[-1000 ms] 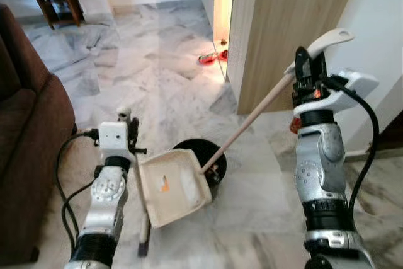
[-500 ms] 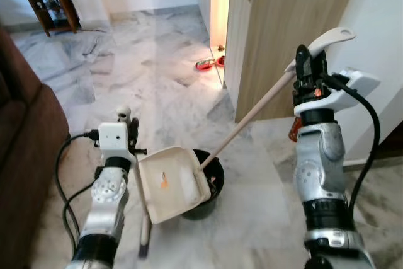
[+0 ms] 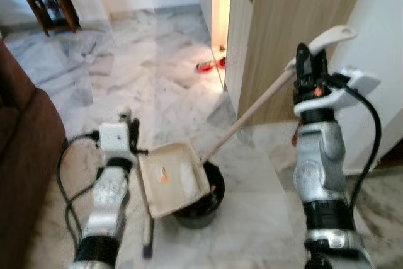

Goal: Sweep floor

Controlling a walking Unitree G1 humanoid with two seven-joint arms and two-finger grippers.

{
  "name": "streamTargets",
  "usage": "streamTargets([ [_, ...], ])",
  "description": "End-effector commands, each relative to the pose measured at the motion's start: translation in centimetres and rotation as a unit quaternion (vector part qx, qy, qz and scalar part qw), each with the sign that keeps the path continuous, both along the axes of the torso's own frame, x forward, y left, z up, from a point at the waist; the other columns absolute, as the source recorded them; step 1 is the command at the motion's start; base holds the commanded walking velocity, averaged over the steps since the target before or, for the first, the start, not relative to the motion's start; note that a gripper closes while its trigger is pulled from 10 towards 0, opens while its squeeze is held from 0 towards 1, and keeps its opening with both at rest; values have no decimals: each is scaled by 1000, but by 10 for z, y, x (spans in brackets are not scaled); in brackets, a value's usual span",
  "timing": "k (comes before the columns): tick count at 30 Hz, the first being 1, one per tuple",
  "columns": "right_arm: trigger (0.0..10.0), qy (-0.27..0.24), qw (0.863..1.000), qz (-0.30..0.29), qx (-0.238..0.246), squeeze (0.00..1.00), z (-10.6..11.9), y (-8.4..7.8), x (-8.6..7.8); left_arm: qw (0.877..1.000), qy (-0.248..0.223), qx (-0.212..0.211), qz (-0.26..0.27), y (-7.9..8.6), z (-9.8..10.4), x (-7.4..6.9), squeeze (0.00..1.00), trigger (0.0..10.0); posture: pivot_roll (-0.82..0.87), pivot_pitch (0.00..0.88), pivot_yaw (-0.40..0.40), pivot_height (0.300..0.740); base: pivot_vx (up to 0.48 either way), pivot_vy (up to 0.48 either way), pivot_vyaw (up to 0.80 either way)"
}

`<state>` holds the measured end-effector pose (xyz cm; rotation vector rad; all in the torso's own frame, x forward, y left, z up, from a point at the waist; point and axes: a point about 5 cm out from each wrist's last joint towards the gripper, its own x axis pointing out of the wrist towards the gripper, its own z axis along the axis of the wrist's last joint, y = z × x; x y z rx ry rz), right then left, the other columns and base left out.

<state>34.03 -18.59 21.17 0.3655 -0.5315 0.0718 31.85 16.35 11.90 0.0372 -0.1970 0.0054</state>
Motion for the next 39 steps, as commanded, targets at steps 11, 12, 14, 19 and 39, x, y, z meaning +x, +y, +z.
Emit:
streamTargets([
  [11,10000,-73,995,54,-29,0,29,33,-5,999,-36,0,4,4,14,1,0,10000,66,35,35,740,142,0,0],
  [12,10000,-81,994,63,-41,0,31,39,-7,999,-36,-1,4,4,14,1,0,10000,67,36,35,740,0,0,0],
  [14,10000,-90,992,70,-59,0,33,46,-8,999,-36,-1,3,4,14,1,0,10000,67,37,34,740,0,0,0],
  [19,10000,-133,983,84,-98,0,47,63,-11,999,-36,-1,1,3,14,1,0,10000,64,37,32,740,0,0,0],
  [39,10000,-281,928,90,-228,0,84,107,-42,999,-40,-5,-4,2,15,0,0,10000,68,39,32,740,0,0,0],
])
